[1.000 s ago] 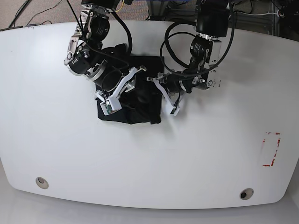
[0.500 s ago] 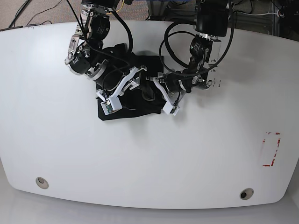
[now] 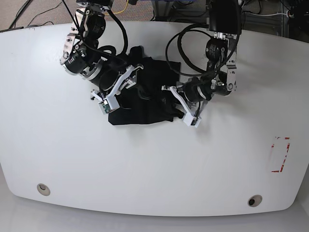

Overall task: Layout the t-shirt on the table in an organized manner, then fold the t-shirt properly
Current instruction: 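Press the folded ends together at the center with both grippers, then release the shirt with the left gripper and lift it away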

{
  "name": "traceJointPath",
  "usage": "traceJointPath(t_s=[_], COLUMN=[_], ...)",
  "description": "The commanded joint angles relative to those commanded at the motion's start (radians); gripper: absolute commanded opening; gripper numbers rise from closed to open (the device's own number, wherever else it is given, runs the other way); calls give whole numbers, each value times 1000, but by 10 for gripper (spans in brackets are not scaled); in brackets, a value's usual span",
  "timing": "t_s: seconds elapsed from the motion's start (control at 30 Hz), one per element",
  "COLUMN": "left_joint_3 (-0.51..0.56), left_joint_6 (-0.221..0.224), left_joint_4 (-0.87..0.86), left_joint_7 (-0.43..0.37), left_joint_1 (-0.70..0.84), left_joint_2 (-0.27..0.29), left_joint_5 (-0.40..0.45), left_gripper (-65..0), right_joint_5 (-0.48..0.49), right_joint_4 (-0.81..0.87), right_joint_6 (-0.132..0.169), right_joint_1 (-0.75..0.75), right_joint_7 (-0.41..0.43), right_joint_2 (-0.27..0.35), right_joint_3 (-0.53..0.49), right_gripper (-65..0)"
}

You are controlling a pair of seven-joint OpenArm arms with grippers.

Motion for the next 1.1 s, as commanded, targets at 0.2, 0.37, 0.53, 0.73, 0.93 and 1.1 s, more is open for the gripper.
traceJointPath(t_s=[0.2, 0.37, 0.53, 0.73, 0.93, 1.1], left_joint_3=[-28, -72, -164, -292, -393, -400], left_joint_6=[0, 0, 0, 0, 0, 0], left_joint_4=[46, 87, 118, 123, 121, 123], left_joint_7=[0, 0, 0, 0, -3, 2], left_joint_1=[2, 2, -6, -83, -138, -158], left_joint_2=[0, -5, -54, -133, -218, -253], left_joint_5=[0, 0, 0, 2, 3, 2], left_gripper=[-517, -418, -419, -419, -472, -522], right_joint_5=[-2, -8, -32, -98, -130, -144], right_joint_4=[-2, -8, -31, -78, -135, -132], right_joint_6=[0, 0, 0, 6, 16, 16], right_joint_1=[-12, -15, -18, -18, 5, 18], right_joint_7=[0, 0, 0, 5, 6, 6], right_joint_2=[0, 0, 0, 0, 0, 0], right_joint_3=[0, -3, -6, -9, -9, -9], right_gripper=[-263, -263, -263, -263, -263, -263])
